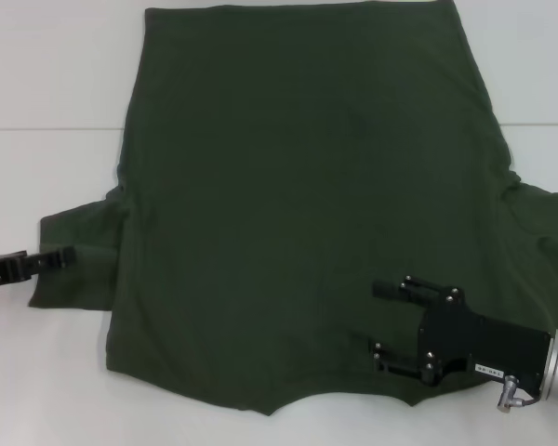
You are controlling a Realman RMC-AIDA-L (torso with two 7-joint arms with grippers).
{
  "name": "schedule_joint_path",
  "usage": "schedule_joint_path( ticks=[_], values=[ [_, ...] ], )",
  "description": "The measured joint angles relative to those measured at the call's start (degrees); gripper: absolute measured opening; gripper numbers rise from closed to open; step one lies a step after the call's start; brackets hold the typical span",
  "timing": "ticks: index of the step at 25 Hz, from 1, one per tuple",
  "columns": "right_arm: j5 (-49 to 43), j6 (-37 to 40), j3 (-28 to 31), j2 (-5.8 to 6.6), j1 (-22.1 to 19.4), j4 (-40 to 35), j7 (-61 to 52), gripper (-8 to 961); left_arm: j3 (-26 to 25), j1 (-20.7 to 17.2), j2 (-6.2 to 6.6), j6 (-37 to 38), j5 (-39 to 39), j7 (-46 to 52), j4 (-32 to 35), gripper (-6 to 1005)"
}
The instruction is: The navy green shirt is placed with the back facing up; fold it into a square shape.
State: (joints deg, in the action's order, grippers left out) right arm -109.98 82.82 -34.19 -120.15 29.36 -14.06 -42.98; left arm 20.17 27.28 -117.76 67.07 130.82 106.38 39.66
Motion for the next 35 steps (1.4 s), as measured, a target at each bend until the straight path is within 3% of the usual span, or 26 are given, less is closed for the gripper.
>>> schedule_joint_path(
  ticks=[27, 32, 35],
  values=[
    [-0.1, 0.6, -0.7, 0.0, 0.0, 0.1, -1.0, 774, 2.5, 1.1, -0.7, 1.7, -0.6, -8.0, -0.8, 854],
    [0.2, 0.7, -0.7, 0.0, -0.2, 0.1, -1.0, 775, 2.5, 1.0, -0.78, 1.9, -0.4, -8.3, -0.8, 621],
    [0.2, 0.9, -0.7, 0.0, -0.1, 0.1, -1.1, 775, 2.5, 1.1, -0.8, 1.7, -0.4, -8.3, -0.8, 530]
  ],
)
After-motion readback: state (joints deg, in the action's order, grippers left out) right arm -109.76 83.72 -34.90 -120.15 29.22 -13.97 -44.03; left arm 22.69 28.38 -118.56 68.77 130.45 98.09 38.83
